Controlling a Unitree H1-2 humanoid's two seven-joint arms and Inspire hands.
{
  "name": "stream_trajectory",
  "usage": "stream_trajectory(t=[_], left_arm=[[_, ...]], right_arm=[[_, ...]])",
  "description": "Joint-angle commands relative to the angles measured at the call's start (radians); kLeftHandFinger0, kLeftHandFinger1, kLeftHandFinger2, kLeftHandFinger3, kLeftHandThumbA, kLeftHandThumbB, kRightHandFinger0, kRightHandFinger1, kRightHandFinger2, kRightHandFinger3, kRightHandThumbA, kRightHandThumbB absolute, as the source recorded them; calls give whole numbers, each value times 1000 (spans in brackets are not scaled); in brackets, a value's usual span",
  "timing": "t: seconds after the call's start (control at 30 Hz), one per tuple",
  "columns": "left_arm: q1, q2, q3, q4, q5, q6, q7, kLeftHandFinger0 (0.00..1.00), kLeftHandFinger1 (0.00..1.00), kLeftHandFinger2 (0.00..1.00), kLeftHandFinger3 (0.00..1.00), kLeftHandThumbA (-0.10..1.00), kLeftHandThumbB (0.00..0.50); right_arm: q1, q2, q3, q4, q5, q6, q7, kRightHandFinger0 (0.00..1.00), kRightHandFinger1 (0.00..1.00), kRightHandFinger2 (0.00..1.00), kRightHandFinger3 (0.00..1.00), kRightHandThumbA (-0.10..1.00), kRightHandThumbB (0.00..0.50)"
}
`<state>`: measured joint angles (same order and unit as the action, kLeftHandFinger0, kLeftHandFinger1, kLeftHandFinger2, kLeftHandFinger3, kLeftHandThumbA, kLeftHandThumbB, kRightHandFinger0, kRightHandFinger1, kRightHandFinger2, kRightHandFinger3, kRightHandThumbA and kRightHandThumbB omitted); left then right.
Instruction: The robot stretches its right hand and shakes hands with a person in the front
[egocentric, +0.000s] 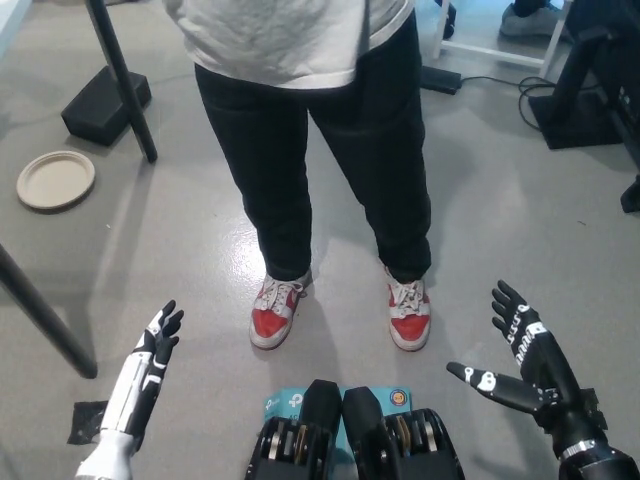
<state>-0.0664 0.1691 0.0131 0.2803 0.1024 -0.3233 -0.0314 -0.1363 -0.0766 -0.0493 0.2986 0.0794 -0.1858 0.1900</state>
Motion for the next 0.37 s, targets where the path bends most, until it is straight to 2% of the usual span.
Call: stream_trajectory(t=[0.0, 0.13, 0.2, 0.33], left_arm=[[-10, 3, 2, -15, -10, -39, 3, 1000, 1000, 1000, 1000, 1000, 106], [-10, 2, 1, -14, -6, -35, 6, 1000, 1000, 1000, 1000, 1000, 130], [-10, 3, 0, -13, 0, -35, 8, 1000, 1000, 1000, 1000, 1000, 131], [-11, 5, -2, -12, 8, -33, 10, 1000, 1000, 1000, 1000, 1000, 129]], right_arm=[[-5, -16, 7, -32, -9, -12, -8, 1000, 1000, 1000, 1000, 1000, 256], [-1, -19, 9, -29, -14, -11, -15, 1000, 1000, 1000, 1000, 1000, 259], [1, -21, 11, -30, -20, -8, -17, 1000, 1000, 1000, 1000, 1000, 271], [2, -24, 14, -35, -28, 0, -21, 1000, 1000, 1000, 1000, 1000, 267]])
